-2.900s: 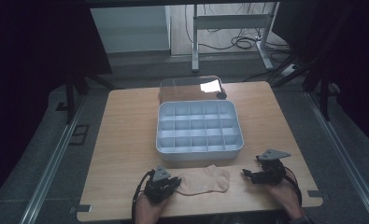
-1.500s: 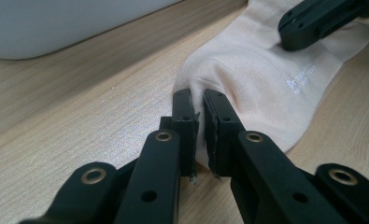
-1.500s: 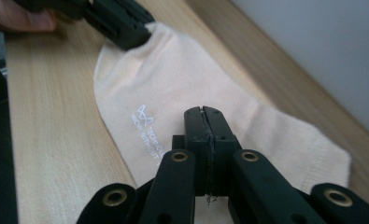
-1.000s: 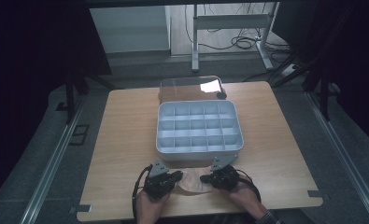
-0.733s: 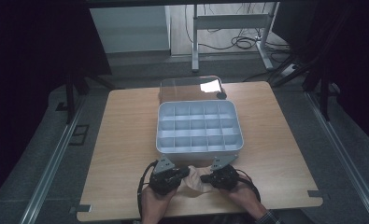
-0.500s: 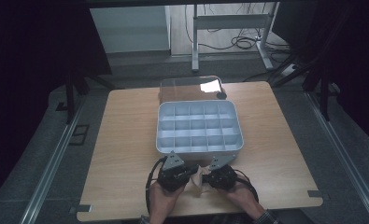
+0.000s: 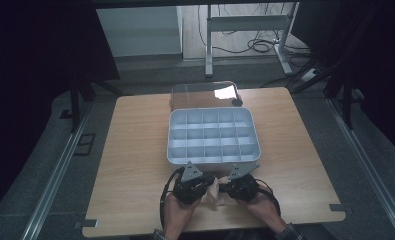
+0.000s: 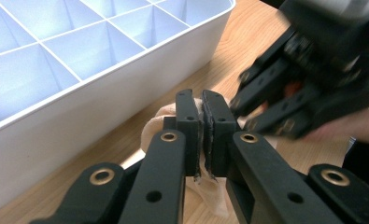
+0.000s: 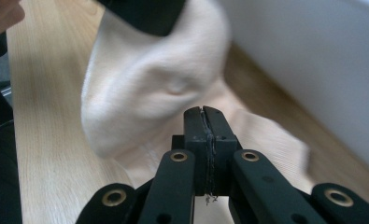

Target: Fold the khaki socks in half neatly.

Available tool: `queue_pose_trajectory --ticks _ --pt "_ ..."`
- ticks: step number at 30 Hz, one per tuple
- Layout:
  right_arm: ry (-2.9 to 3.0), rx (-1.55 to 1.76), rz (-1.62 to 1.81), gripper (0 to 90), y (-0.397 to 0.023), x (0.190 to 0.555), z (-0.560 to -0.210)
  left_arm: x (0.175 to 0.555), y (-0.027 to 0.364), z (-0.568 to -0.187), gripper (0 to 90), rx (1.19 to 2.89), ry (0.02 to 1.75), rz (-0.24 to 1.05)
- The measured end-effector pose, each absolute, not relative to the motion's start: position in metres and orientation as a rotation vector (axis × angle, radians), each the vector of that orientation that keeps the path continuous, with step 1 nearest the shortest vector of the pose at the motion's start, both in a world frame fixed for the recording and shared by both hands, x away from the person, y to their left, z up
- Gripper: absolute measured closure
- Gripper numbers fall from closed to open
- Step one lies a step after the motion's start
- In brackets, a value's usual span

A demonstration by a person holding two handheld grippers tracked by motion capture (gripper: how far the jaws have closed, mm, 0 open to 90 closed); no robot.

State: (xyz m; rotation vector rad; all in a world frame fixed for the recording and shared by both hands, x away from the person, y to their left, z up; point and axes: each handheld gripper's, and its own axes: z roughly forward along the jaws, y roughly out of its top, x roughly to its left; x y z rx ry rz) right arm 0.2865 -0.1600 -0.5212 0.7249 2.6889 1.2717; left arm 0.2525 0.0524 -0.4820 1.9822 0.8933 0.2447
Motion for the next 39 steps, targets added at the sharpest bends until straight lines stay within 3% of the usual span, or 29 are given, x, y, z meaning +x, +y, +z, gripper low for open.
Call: queue_pose_trajectory --ticks 8,14,27,39 --pt "2.629 0.796 1.251 89.2 -0.204 0.292 -0.507 0.252 0.051 -0.482 86.6 1.984 0.896 0.248" --pt "2.650 0.800 1.208 89.3 -0.218 0.288 -0.516 0.253 0.047 -0.481 86.5 1.987 0.902 0.253" --pt "2.674 0.812 1.204 89.8 -0.202 0.290 -0.534 0.258 0.024 -0.476 86.3 2.026 0.869 0.255" --pt "2.638 0.784 1.221 89.6 -0.197 0.293 -0.528 0.268 -0.002 -0.498 86.0 2.091 0.887 0.225"
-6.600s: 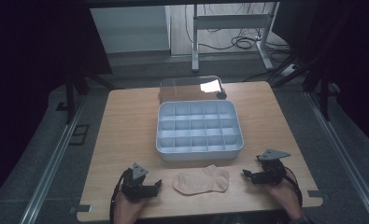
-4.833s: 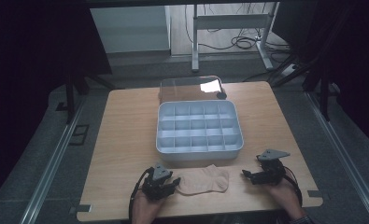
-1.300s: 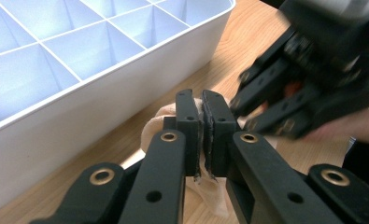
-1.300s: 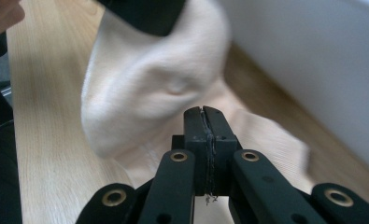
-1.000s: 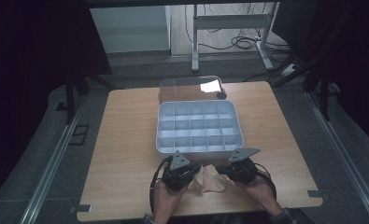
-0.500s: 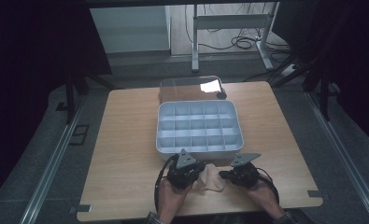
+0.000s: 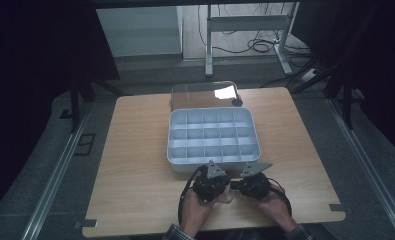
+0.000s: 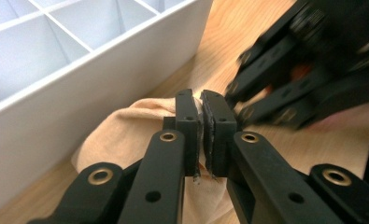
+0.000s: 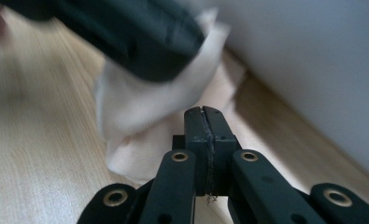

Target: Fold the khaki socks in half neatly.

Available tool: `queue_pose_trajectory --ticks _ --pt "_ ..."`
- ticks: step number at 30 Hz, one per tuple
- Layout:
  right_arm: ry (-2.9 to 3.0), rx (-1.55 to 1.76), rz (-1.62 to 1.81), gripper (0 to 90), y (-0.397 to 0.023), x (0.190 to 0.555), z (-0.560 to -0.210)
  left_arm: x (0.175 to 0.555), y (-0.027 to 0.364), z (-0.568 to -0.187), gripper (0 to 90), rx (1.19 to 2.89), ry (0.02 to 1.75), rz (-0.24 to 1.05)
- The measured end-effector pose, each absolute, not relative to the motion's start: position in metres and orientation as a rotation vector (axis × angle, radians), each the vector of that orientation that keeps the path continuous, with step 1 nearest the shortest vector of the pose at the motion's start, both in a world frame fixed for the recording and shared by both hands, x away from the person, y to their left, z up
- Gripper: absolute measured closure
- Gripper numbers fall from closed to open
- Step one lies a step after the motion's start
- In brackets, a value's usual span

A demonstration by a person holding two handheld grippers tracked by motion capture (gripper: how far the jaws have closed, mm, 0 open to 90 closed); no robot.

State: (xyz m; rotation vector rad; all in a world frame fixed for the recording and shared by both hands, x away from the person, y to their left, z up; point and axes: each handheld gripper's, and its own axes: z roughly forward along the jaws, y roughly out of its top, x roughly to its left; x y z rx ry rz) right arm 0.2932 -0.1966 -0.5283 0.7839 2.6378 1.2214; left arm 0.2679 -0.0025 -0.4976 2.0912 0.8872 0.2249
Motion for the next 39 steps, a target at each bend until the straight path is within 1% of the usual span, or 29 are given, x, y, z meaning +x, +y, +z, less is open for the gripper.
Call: queue_pose_trajectory --ticks 1,3,5,6,7,9,10,11,12,14,15,19,23,25,26,27,28,29,32,36,37,39 --pt "2.605 0.800 1.237 89.6 -0.206 0.294 -0.522 0.269 -0.004 -0.502 85.8 2.094 0.894 0.211" --pt "2.591 0.810 1.234 89.6 -0.210 0.294 -0.520 0.270 -0.005 -0.505 85.5 2.098 0.896 0.193" --pt "2.567 0.846 1.214 89.4 -0.222 0.296 -0.518 0.271 -0.009 -0.511 82.3 2.105 0.892 0.149" --pt "2.553 0.885 1.205 89.3 -0.231 0.298 -0.519 0.272 -0.011 -0.514 71.3 2.105 0.887 0.123" --pt "2.550 0.899 1.206 89.2 -0.235 0.298 -0.520 0.271 -0.012 -0.515 68.3 2.089 0.885 0.105" --pt "2.548 0.906 1.202 88.8 -0.237 0.299 -0.521 0.270 -0.012 -0.513 60.7 2.079 0.884 0.112" --pt "2.544 0.921 1.199 88.0 -0.243 0.298 -0.523 0.268 -0.009 -0.504 56.9 2.059 0.872 0.146" --pt "2.544 0.921 1.199 88.0 -0.243 0.298 -0.523 0.268 -0.009 -0.504 55.0 2.059 0.872 0.146" --pt "2.543 0.920 1.199 87.6 -0.244 0.298 -0.523 0.267 -0.005 -0.498 55.0 2.045 0.870 0.175" --pt "2.541 0.918 1.202 85.9 -0.246 0.297 -0.521 0.265 0.003 -0.490 49.9 2.023 0.870 0.219" --pt "2.538 0.911 1.215 84.4 -0.247 0.296 -0.518 0.264 0.011 -0.486 46.5 2.020 0.885 0.261" --pt "2.541 0.899 1.225 81.9 -0.245 0.295 -0.513 0.262 0.025 -0.491 43.1 2.033 0.927 0.325" --pt "2.555 0.868 1.287 78.1 -0.235 0.294 -0.501 0.262 0.034 -0.511 37.7 2.055 0.979 0.338" --pt "2.560 0.856 1.298 77.2 -0.231 0.294 -0.499 0.261 0.034 -0.520 36.7 2.077 0.989 0.348" --pt "2.568 0.832 1.307 73.8 -0.222 0.293 -0.495 0.261 0.033 -0.524 35.8 2.086 0.993 0.361" --pt "2.568 0.832 1.307 73.8 -0.222 0.293 -0.495 0.261 0.033 -0.526 35.8 2.098 0.996 0.370" --pt "2.570 0.822 1.307 71.5 -0.218 0.294 -0.494 0.261 0.032 -0.529 35.4 2.100 0.998 0.381" --pt "2.569 0.820 1.306 67.4 -0.212 0.294 -0.493 0.261 0.032 -0.530 35.4 2.104 0.997 0.387" --pt "2.583 0.832 1.316 57.5 -0.194 0.298 -0.498 0.260 0.032 -0.535 35.0 2.101 0.998 0.389" --pt "2.592 0.809 1.236 55.8 -0.185 0.298 -0.508 0.260 0.032 -0.538 35.0 2.119 0.999 0.390" --pt "2.577 0.805 1.171 55.8 -0.186 0.298 -0.515 0.260 0.032 -0.539 35.2 2.117 1.001 0.387" --pt "2.571 0.825 1.156 55.4 -0.191 0.298 -0.521 0.259 0.033 -0.540 35.2 2.114 1.004 0.381"
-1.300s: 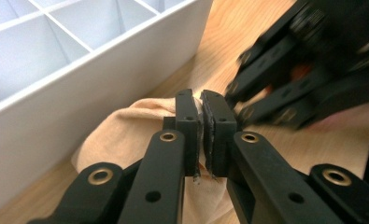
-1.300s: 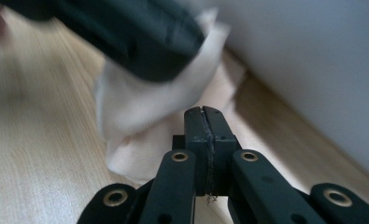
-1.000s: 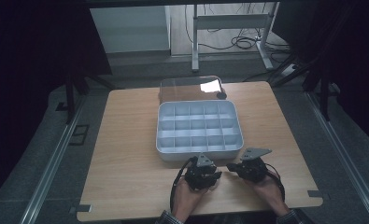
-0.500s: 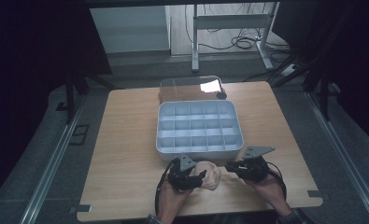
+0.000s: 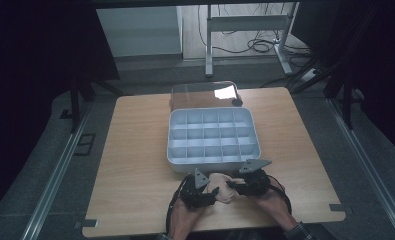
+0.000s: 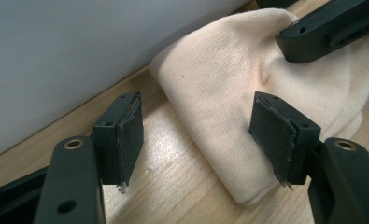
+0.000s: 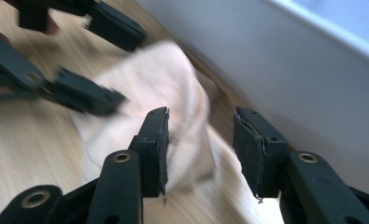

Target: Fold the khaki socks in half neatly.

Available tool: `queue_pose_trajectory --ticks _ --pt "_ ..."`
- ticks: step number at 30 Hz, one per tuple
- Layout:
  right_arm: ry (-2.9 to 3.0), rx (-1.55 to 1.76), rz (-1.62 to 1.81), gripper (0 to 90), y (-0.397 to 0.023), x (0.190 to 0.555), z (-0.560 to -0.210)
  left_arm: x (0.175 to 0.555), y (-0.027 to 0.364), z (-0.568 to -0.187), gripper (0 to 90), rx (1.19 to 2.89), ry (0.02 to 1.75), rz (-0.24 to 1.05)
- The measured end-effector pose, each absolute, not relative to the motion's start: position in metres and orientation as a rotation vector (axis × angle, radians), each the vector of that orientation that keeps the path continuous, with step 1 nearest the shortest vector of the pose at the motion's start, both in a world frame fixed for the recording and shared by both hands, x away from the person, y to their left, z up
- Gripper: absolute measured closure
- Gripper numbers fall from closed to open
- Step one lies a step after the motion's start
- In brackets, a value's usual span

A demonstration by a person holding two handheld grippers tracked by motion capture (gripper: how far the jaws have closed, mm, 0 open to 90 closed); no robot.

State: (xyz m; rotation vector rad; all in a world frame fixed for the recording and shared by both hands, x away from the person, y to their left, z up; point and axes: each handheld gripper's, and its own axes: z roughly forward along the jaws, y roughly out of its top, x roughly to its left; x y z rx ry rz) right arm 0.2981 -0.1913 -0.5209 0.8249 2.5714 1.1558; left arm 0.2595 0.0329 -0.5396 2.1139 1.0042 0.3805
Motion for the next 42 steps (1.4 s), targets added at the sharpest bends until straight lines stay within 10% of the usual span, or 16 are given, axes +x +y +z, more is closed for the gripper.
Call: queue_pose_trajectory --ticks 14,30,42 --pt "2.572 0.872 1.228 54.7 -0.213 0.300 -0.537 0.262 0.047 -0.535 36.9 2.037 1.036 0.275" --pt "2.570 0.878 1.226 52.9 -0.212 0.300 -0.537 0.267 0.047 -0.541 81.3 2.045 1.016 0.095" --pt "2.521 0.863 1.253 41.0 -0.187 0.305 -0.523 0.266 0.047 -0.539 83.3 2.027 1.021 0.097"
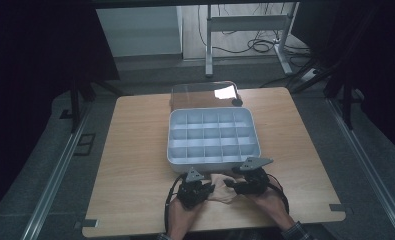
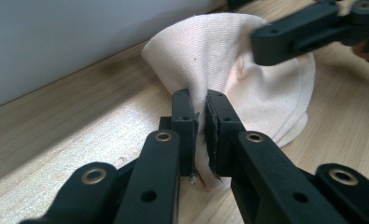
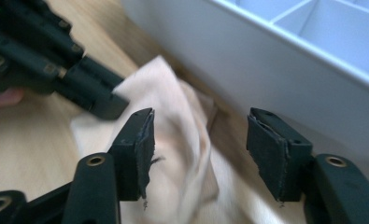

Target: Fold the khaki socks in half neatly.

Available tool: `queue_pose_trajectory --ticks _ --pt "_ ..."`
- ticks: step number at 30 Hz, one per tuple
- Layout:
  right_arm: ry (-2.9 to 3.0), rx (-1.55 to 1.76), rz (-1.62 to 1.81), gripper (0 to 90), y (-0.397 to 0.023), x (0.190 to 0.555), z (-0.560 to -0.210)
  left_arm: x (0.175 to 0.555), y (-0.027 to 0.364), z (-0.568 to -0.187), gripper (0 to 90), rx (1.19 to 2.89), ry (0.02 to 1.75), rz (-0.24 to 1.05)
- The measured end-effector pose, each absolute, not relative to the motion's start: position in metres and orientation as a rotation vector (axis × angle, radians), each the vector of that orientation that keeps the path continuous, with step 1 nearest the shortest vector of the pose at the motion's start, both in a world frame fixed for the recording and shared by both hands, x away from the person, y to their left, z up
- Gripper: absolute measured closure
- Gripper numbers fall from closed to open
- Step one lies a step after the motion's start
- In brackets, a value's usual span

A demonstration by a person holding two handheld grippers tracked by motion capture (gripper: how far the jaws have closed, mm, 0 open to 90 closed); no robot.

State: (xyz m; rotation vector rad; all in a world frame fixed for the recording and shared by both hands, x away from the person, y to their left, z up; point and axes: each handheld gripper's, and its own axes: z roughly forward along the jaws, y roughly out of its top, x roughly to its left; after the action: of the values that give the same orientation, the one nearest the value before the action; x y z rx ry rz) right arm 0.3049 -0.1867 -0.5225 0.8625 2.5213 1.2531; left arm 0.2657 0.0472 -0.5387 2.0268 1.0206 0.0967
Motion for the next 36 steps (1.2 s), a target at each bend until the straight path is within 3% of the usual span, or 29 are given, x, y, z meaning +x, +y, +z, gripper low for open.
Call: queue_pose_trajectory --ticks 10,22,36 --pt "2.555 0.908 1.166 46.2 -0.170 0.311 -0.538 0.262 0.044 -0.535 83.7 2.041 1.015 0.103" --pt "2.595 0.827 1.173 40.2 -0.175 0.292 -0.533 0.260 0.047 -0.535 82.2 2.041 1.019 0.087" --pt "2.602 0.828 1.189 40.0 -0.176 0.290 -0.531 0.257 0.059 -0.533 64.0 2.017 1.039 0.079"
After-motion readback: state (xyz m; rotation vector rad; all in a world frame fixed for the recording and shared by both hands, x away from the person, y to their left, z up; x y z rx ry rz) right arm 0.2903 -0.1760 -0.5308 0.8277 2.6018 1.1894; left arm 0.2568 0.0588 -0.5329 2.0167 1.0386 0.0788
